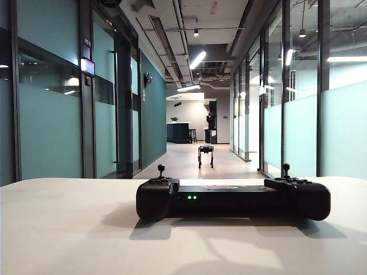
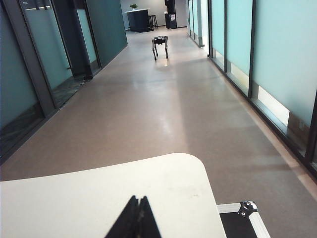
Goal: Push the left joystick on the remote control sitting on the white table forward to make the robot dog walk in a straight line until it approaches the door.
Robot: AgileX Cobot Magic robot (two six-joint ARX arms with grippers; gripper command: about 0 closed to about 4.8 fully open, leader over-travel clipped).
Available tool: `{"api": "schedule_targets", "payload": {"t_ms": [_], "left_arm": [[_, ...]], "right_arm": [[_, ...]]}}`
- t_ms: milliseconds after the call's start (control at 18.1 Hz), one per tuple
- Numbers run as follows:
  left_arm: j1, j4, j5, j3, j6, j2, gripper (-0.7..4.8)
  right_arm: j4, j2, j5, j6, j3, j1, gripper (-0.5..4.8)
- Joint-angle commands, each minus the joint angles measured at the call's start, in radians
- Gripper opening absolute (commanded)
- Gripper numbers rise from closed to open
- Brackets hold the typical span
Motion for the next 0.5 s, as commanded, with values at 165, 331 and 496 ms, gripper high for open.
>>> {"api": "schedule_targets", "payload": {"t_ms": [165, 331, 496], "left_arm": [[0.0, 0.013, 0.004, 0.003, 0.0, 0.0, -0.05], [0.0, 0.013, 0.004, 0.003, 0.0, 0.0, -0.05], [0.0, 0.013, 0.004, 0.003, 0.0, 0.0, -0.05]], "right_arm": [[-0.019, -0.003, -0.062, -0.06, -0.006, -0.001, -0.01], [-0.019, -0.003, -0.055, -0.06, -0.005, 0.0, -0.01], [-0.02, -0.003, -0.058, -0.06, -0.005, 0.001, -0.01]]}}
